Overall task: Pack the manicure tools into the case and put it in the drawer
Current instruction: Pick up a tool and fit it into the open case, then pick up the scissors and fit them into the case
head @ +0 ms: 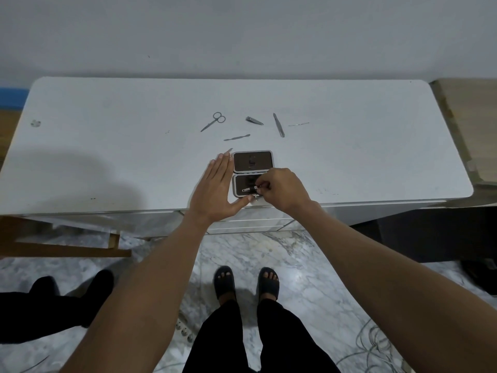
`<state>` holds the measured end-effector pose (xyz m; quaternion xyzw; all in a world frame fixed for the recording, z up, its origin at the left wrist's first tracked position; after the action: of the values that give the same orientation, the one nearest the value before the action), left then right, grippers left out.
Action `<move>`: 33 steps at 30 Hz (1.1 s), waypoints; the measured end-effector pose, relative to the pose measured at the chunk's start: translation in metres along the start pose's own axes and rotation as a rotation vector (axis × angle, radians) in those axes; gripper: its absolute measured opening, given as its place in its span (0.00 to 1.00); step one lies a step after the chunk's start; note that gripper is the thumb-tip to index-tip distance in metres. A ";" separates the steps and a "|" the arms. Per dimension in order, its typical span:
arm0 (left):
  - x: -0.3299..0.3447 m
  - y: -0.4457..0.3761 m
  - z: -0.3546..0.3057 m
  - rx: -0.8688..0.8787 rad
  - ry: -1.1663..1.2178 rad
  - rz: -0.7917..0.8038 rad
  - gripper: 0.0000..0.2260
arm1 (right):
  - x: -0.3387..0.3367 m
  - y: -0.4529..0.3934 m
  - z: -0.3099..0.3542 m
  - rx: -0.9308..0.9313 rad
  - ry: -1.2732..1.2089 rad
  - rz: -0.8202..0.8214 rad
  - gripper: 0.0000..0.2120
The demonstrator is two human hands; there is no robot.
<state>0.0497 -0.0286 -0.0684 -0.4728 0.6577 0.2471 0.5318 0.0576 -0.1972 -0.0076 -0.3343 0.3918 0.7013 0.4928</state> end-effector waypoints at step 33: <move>0.001 -0.005 0.000 -0.049 -0.035 0.067 0.51 | -0.045 -0.145 0.034 -0.022 -0.090 -0.131 0.09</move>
<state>0.0542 -0.0309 -0.0684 -0.4590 0.6576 0.2889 0.5229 0.2057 -0.1563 0.0153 -0.3327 0.3389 0.6861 0.5511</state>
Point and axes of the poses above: each hand's wrist, its own y-axis away from the middle knuckle, its own x-axis out of the palm, z = x × y, the point moved 6 cm from there along -y, towards the middle knuckle, and after that the axes turned 3 degrees about x, right-handed, at the moved point
